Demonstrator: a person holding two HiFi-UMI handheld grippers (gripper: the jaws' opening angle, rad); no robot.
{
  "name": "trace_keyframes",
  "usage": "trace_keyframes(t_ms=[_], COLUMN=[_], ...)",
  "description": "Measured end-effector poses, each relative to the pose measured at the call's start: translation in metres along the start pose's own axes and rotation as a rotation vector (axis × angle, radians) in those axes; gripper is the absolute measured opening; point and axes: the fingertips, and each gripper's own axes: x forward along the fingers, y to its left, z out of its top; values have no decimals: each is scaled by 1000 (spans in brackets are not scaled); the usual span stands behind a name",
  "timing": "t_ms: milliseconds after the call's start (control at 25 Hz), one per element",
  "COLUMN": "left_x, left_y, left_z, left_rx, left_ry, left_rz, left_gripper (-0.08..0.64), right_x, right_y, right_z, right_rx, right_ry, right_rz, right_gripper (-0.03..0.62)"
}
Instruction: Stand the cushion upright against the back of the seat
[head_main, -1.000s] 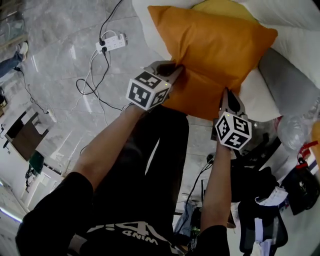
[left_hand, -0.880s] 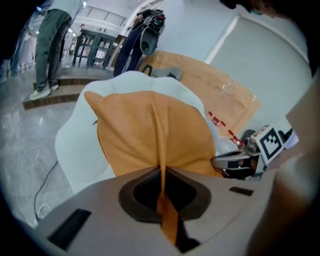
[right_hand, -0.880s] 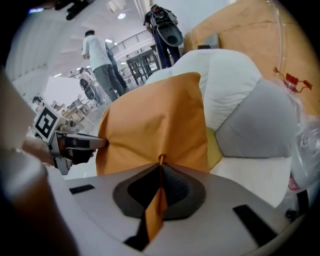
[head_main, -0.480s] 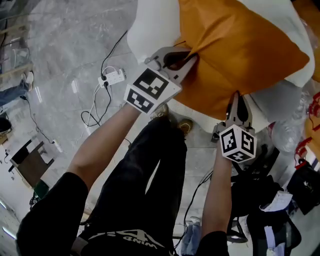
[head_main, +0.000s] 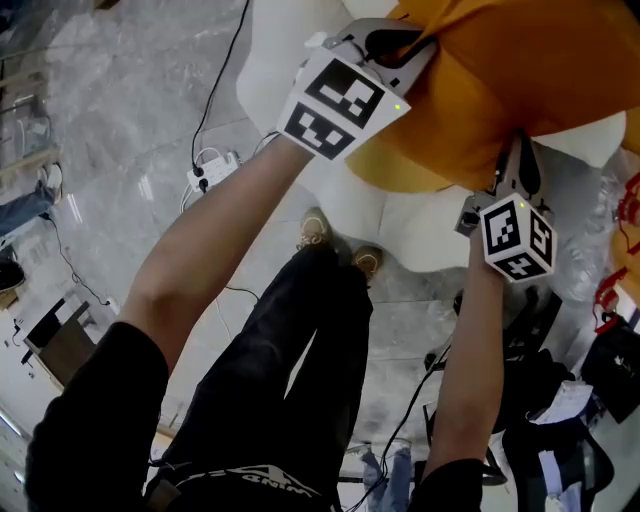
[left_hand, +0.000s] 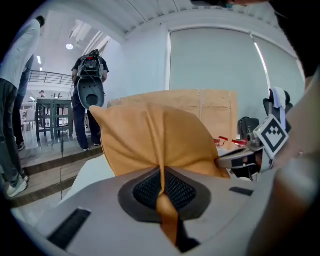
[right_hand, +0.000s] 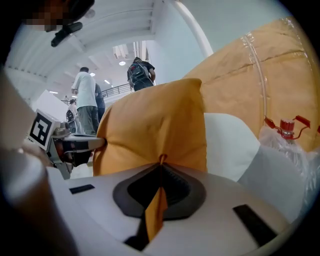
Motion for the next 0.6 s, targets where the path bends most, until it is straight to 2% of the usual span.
trace_keyframes(t_ms=[120, 200, 320, 400, 480, 600], left_x=[13, 17, 18, 13, 8, -2], left_y=[1, 5, 10, 9, 7, 5], left_z=[-10, -18, -24, -23, -23, -24], left_rx=[12, -13, -50, -57, -95, -144], left_ry=[34, 55, 83, 95, 113, 121], left_rz=[-5, 2, 7, 12, 10, 12], left_gripper=[15, 30, 145, 171, 195, 233], right_x=[7, 10, 10, 4, -1, -10], right_y=[-7, -10, -16, -15, -13, -7], right_z=[-8, -15, -20, -20, -22, -27], right_rx=[32, 18, -3, -15, -28, -27], right_ry=[23, 57, 99, 103, 109, 122], right_rz=[-3, -12, -33, -32, -28, -10], right_gripper=[26, 28, 90, 132, 189, 192])
